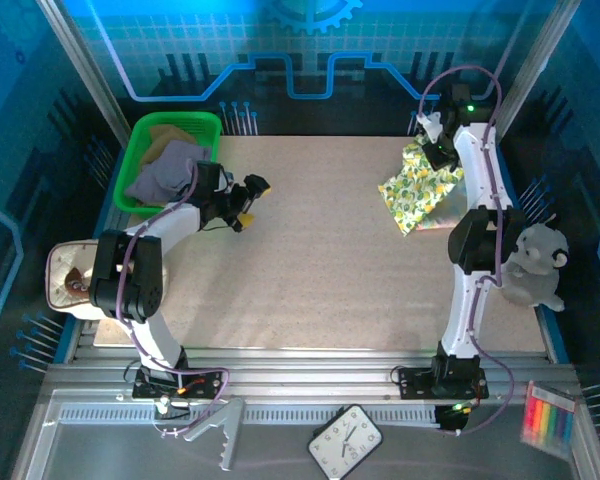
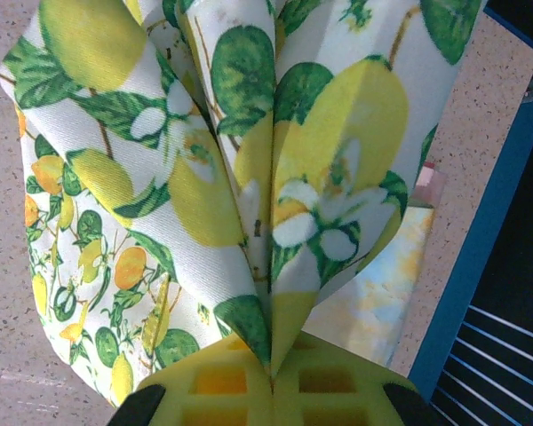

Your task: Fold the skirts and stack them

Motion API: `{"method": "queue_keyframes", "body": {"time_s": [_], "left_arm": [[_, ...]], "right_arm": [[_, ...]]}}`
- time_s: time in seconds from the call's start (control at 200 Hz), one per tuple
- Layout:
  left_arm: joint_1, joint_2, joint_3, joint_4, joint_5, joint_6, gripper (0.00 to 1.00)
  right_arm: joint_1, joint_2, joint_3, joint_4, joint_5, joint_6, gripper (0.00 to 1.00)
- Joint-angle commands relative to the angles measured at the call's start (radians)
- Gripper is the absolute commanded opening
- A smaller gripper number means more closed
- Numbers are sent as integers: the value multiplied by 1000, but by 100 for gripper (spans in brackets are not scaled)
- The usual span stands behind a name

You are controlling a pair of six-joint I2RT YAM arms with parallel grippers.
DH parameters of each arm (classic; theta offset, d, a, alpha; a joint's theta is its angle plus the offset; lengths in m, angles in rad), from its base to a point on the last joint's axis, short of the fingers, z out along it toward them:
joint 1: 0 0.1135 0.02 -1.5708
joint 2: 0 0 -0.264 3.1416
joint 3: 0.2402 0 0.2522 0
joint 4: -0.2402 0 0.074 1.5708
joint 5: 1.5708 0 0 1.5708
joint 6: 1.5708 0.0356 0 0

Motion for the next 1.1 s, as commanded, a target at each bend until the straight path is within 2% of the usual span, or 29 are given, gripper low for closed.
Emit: {"method": "queue_keyframes", "body": {"time_s": [0.0,0.41,0.815,1.09], "left_arm": [[-7,-3,36,-42,-15,-9,99],[-22,24,49,-46,-16,-10,99],[-22,29,46,-50,-17,-7,99],[-22,34,57,-73,-20,0,99]], "right_arm": [[-24,2,44,-37,9,-13,0],[-50,-33,63,-38,-15,7,0],[-89,-67,33,-62,-112,-51,0],[-186,-54,12,-64,-259,-134,0]]}}
